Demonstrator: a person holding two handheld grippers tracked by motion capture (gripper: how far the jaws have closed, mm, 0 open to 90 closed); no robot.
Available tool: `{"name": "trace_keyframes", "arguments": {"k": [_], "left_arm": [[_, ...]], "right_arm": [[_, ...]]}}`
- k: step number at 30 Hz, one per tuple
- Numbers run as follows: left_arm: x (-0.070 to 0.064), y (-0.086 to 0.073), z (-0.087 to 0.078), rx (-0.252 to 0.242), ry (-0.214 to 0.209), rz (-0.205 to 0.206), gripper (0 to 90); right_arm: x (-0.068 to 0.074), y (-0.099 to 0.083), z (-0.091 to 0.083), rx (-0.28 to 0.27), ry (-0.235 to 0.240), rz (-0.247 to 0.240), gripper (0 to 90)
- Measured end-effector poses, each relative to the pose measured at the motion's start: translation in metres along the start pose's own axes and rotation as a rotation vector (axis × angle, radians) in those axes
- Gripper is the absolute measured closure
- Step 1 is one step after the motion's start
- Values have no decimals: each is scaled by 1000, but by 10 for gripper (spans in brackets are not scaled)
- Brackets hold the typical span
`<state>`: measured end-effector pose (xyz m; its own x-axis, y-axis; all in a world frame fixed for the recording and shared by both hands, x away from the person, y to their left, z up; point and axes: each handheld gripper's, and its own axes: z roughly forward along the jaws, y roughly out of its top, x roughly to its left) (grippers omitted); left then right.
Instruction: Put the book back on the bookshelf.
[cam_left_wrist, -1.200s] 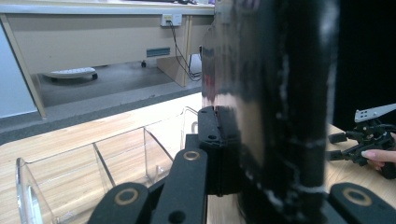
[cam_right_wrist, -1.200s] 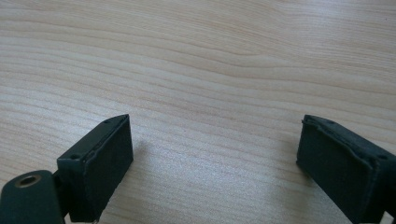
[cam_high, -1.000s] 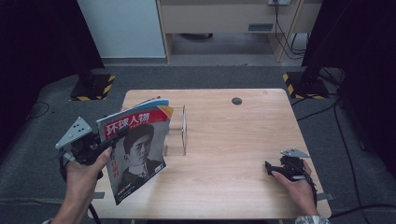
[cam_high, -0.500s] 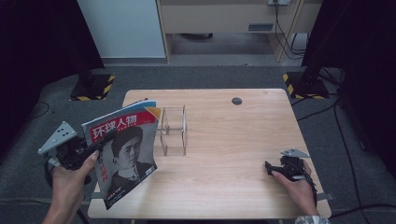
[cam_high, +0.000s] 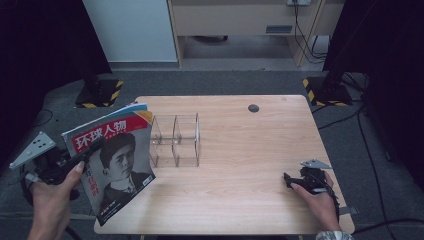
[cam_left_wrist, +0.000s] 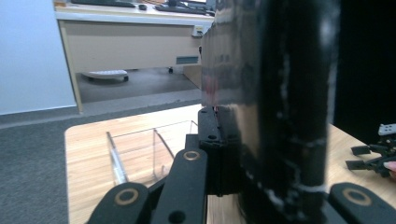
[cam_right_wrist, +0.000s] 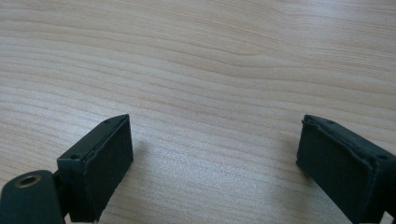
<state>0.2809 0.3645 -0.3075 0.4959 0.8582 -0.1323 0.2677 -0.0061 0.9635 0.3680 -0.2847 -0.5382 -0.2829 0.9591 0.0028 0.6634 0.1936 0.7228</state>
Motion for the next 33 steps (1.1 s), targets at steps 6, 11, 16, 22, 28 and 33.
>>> {"name": "trace_keyframes", "arguments": {"k": [6, 11, 16, 22, 28, 33], "left_arm": [[9, 3, -8, -8, 30, -2, 871], [17, 7, -5, -18, 59, -4, 871], [27, 10, 10, -21, 82, 2, 871], [38, 11, 29, -26, 97, -2, 871], [45, 12, 54, -44, 115, 16, 871], [49, 13, 69, -61, 133, 17, 871]], "right_arm": [[0, 0, 0, 0, 0, 0, 108], [0, 0, 0, 0, 0, 0, 108], [0, 0, 0, 0, 0, 0, 107], [0, 0, 0, 0, 0, -1, 107], [0, 0, 0, 0, 0, -1, 108], [0, 0, 0, 0, 0, 0, 108]]}}
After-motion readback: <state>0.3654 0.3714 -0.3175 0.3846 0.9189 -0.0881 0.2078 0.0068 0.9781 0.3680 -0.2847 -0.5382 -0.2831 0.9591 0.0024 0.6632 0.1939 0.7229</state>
